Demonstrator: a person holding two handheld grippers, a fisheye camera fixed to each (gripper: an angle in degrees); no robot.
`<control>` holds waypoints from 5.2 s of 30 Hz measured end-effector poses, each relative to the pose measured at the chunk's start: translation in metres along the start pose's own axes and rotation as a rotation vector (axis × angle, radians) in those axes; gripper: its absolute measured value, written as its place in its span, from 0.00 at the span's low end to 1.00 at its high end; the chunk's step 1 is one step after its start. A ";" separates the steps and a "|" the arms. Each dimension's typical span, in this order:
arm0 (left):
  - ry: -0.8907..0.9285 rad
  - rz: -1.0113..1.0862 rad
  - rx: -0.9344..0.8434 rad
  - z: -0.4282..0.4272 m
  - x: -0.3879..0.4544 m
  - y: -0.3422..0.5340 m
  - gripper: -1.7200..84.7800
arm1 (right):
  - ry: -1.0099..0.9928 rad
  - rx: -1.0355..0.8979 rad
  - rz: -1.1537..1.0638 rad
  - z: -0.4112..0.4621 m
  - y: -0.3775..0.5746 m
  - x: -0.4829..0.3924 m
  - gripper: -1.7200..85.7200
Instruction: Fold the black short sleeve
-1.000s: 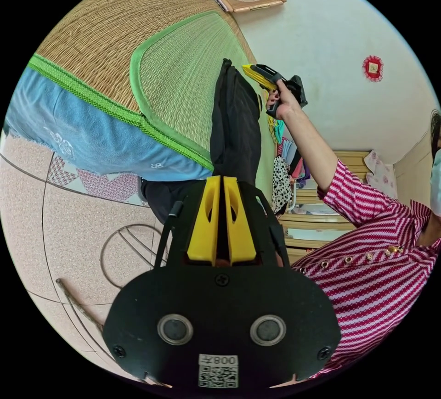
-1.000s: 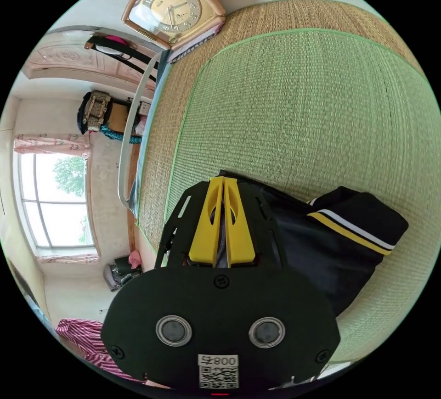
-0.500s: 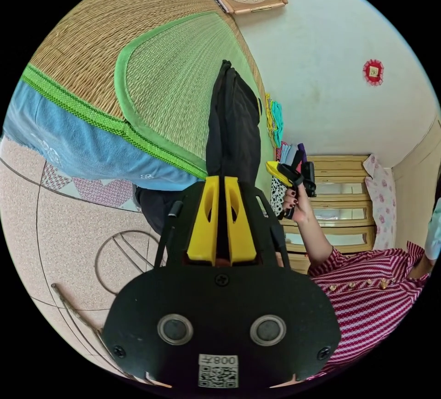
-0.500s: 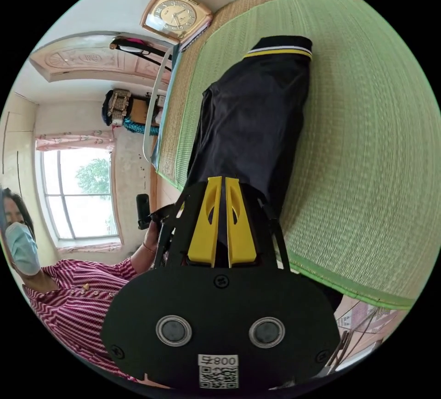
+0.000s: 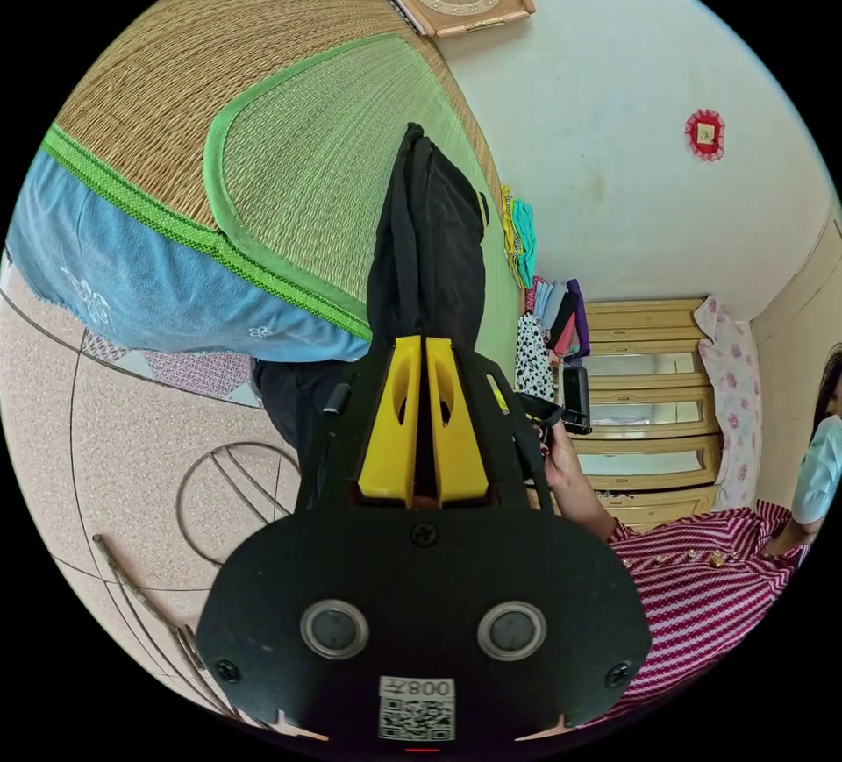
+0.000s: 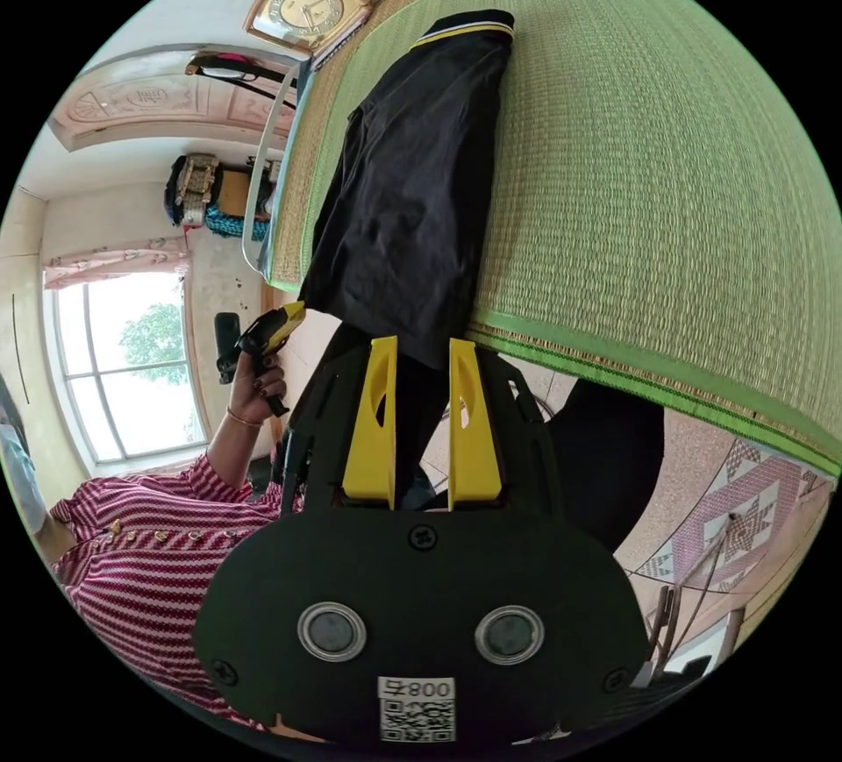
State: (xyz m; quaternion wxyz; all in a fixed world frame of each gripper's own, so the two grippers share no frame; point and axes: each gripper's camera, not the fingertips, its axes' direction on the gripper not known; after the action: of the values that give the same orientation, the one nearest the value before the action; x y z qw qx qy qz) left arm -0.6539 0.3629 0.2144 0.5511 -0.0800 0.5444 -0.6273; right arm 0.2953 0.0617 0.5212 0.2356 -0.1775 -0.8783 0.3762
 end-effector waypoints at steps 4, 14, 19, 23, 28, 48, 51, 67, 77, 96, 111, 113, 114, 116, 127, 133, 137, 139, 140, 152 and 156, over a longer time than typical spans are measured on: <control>0.011 0.006 0.003 0.003 0.003 -0.001 0.03 | -0.114 -0.002 0.059 0.002 0.006 0.008 0.12; 0.046 0.010 -0.001 0.013 0.000 -0.009 0.03 | -0.302 0.096 0.176 -0.021 -0.002 0.035 0.04; 0.063 -0.012 0.005 0.018 -0.010 -0.013 0.03 | -0.359 0.137 0.185 -0.046 0.000 0.037 0.02; 0.020 -0.027 -0.024 0.029 -0.020 -0.017 0.03 | -0.444 0.156 0.209 -0.057 -0.001 0.042 0.02; -0.053 -0.049 -0.037 0.032 -0.036 -0.022 0.04 | -0.466 0.140 0.273 -0.061 -0.001 0.058 0.02; 0.070 -0.108 -0.113 0.063 -0.072 -0.063 0.12 | -0.397 0.129 0.249 -0.101 -0.024 0.056 0.12; 0.081 -0.118 -0.117 0.063 -0.074 -0.067 0.11 | -0.414 0.110 0.251 -0.096 -0.032 0.056 0.12; 0.134 -0.095 -0.111 0.045 -0.057 -0.050 0.08 | -0.523 0.053 0.167 -0.127 -0.020 0.043 0.05; 0.190 -0.138 -0.134 0.057 -0.084 -0.039 0.16 | -0.491 0.009 0.218 -0.118 -0.007 0.065 0.12; 0.270 -0.062 -0.175 0.087 -0.055 -0.013 0.09 | -0.600 0.022 0.119 -0.122 0.017 0.062 0.04; 0.410 0.107 -0.119 0.075 0.009 0.069 0.09 | -0.674 0.124 -0.096 -0.175 0.111 0.026 0.03; 0.424 0.133 -0.118 0.076 0.018 0.081 0.09 | -0.679 0.138 -0.116 -0.177 0.123 0.024 0.03; 0.430 0.139 -0.118 0.077 0.020 0.084 0.09 | -0.682 0.148 -0.129 -0.179 0.131 0.022 0.03; 0.453 0.161 -0.118 0.079 0.027 0.096 0.09 | -0.687 0.163 -0.146 -0.181 0.143 0.021 0.03; 0.540 0.267 -0.145 0.099 0.056 0.142 0.08 | -0.718 0.284 -0.236 -0.191 0.217 0.011 0.03; 0.576 0.315 -0.160 0.114 0.065 0.164 0.08 | -0.709 0.332 -0.287 -0.194 0.248 0.000 0.03; 0.600 0.345 -0.169 0.127 0.070 0.177 0.08 | -0.709 0.368 -0.307 -0.194 0.264 -0.006 0.03; 0.613 0.357 -0.172 0.133 0.071 0.181 0.08 | -0.715 0.394 -0.323 -0.194 0.272 -0.010 0.03; 0.619 0.364 -0.174 0.137 0.071 0.183 0.08 | -0.716 0.399 -0.327 -0.194 0.274 -0.011 0.03; 0.636 0.409 -0.229 0.194 0.059 0.184 0.08 | -0.702 0.461 -0.364 -0.176 0.298 -0.029 0.03; 0.646 0.405 -0.252 0.219 0.048 0.174 0.08 | -0.707 0.477 -0.350 -0.164 0.294 -0.030 0.03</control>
State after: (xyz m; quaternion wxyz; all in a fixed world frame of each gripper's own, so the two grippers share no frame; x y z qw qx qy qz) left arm -0.4137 0.2305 0.1426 0.4499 0.1634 0.7671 -0.4271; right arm 0.4495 0.3338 0.3931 0.0158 0.1720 -0.8104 0.5599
